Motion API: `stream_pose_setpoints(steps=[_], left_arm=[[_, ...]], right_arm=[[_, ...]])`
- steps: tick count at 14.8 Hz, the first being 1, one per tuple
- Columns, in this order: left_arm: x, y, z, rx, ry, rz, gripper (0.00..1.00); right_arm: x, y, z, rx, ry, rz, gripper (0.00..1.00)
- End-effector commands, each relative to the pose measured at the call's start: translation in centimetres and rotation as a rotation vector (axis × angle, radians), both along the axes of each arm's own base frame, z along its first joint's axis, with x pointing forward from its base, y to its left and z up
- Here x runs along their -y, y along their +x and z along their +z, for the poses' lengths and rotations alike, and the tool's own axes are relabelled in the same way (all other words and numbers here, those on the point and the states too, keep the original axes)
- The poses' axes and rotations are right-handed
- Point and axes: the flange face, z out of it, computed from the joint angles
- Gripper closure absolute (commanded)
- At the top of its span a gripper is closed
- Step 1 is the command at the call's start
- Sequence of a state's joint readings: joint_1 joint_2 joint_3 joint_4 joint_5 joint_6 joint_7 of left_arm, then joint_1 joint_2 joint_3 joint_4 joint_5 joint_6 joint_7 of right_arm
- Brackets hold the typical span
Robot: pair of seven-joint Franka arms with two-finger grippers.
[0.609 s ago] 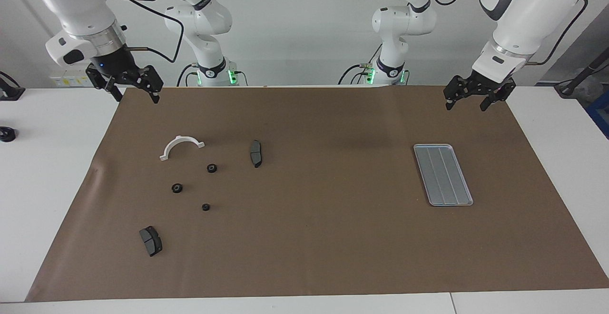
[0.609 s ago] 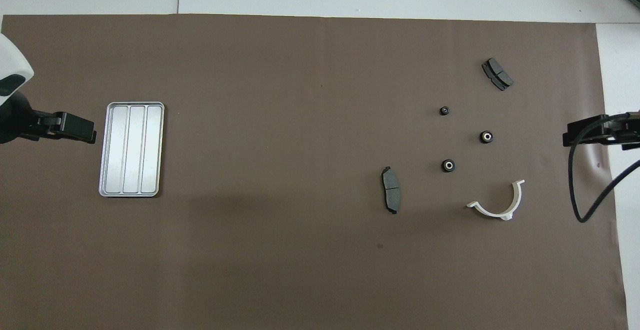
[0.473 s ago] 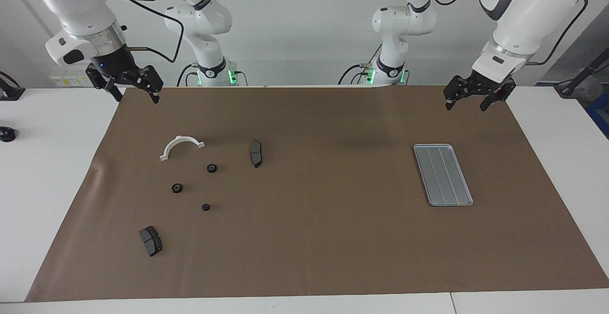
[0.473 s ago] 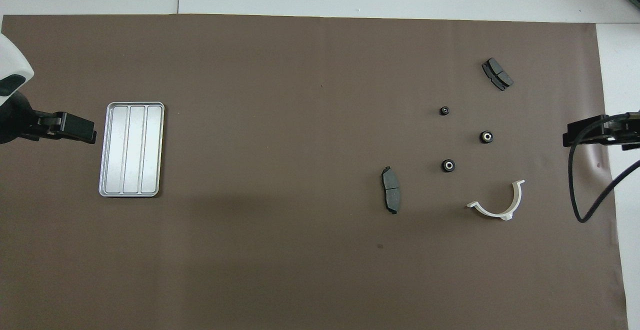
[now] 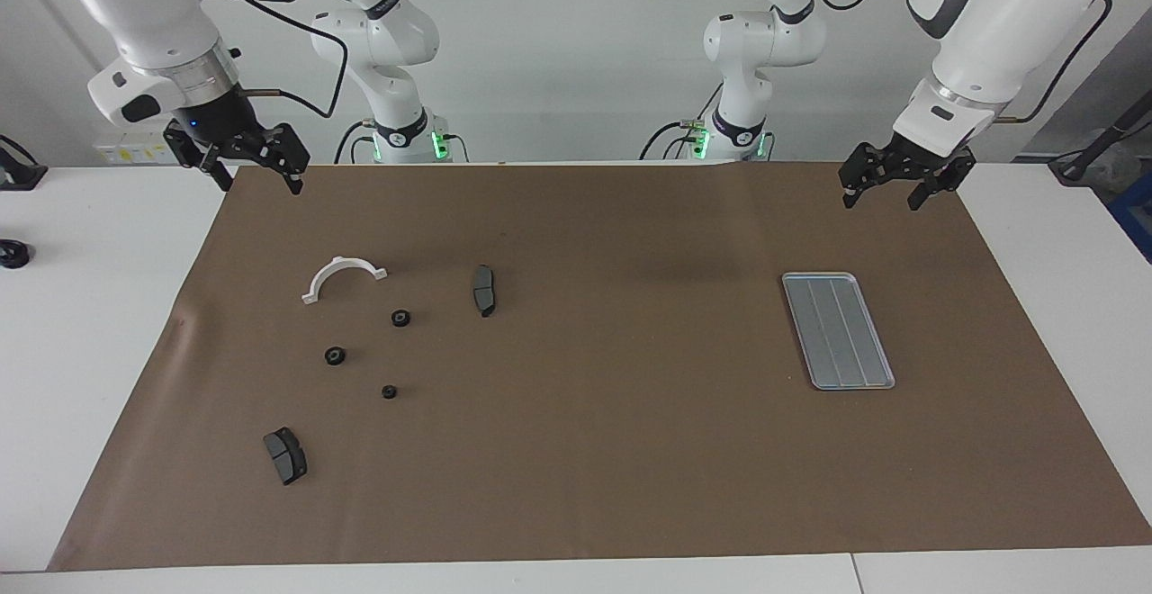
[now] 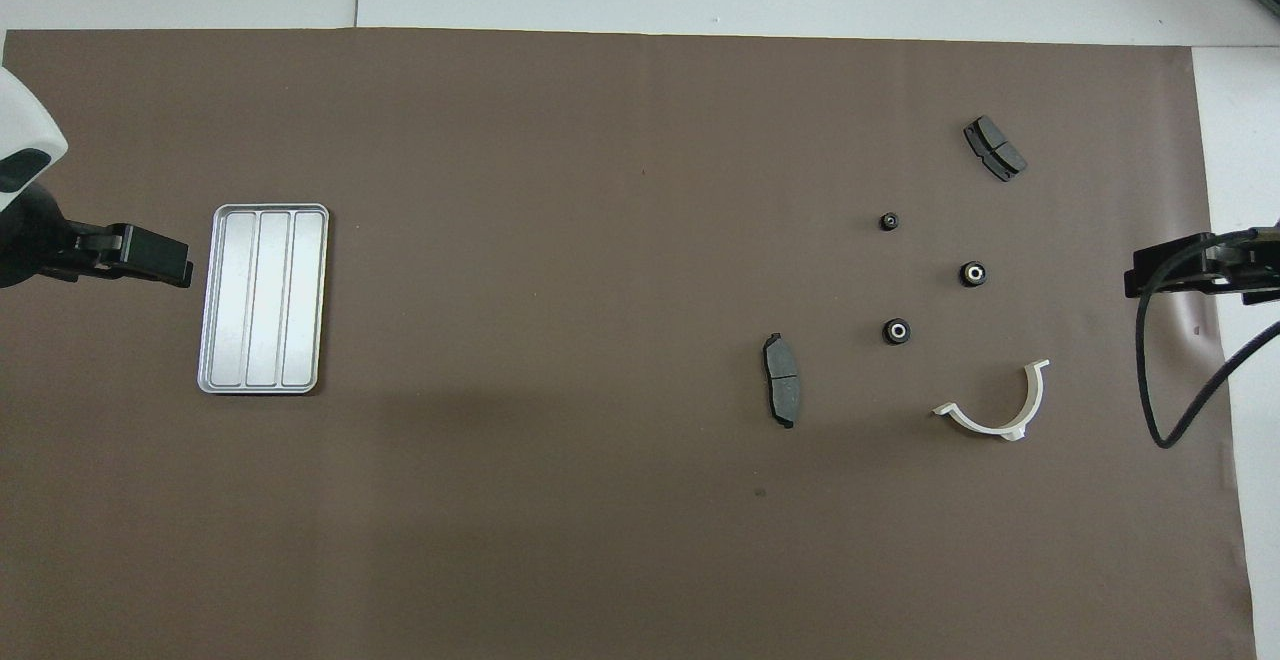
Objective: Pick bearing gear from pile to tray
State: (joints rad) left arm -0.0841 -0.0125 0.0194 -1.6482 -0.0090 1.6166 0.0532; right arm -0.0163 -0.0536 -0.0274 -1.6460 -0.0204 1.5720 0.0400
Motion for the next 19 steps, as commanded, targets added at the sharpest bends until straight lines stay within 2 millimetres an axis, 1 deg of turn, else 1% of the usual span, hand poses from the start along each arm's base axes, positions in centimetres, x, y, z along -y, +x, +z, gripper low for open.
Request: stream_pose_setpoints(steps=[1,3,4,5,7,8,9,12,13,15,19], left_arm=[[-0.5,-0.5,0.1,0.017,0.017,0.000,0.00],[-0.5,-0.6,0.2,0.017,0.017,0.000,0.00],[-0.5,-0.6,0.2,0.017,0.017,0.000,0.00],[-0.5,-0.6,0.1,0.016,0.017,0.000,0.00],[-0.5,-0.6,0.1,0.016,0.017,0.000,0.00],[-0.5,-0.6,0.2,0.017,0.017,0.000,0.00],[-0.5,-0.6,0.1,0.016,0.017,0.000,0.00],[-0.5,-0.6,0.1,0.016,0.017,0.000,0.00],[-0.5,-0.6,0.1,0.016,0.017,0.000,0.00],[-0.5,-0.6,0.2,0.017,0.017,0.000,0.00],[-0.5,-0.6,0.1,0.016,0.017,0.000,0.00]], right_arm=[[-0.1,-0.9,0.1,-0.006,0.002,0.010,0.00],[-0.4,-0.8,0.2,0.005,-0.008,0.007,0.00],[-0.4,-0.1,0.3,0.050,-0.014,0.013,0.00],[-0.4,0.4,0.0,0.075,-0.015,0.017,0.00],[-0.5,1.0,-1.4,0.094,-0.015,0.031,0.00],[-0.4,1.4,-2.7,0.106,-0.014,0.045,0.00],[-0.5,2.1,-4.3,0.105,-0.004,0.060,0.00],[-0.4,5.7,-10.8,0.072,-0.001,0.125,0.00],[-0.4,6.4,-13.2,0.066,-0.001,0.137,0.00],[-0.1,7.0,-17.3,0.090,-0.001,0.160,0.00],[-0.1,6.5,-24.3,0.133,0.010,0.166,0.00]])
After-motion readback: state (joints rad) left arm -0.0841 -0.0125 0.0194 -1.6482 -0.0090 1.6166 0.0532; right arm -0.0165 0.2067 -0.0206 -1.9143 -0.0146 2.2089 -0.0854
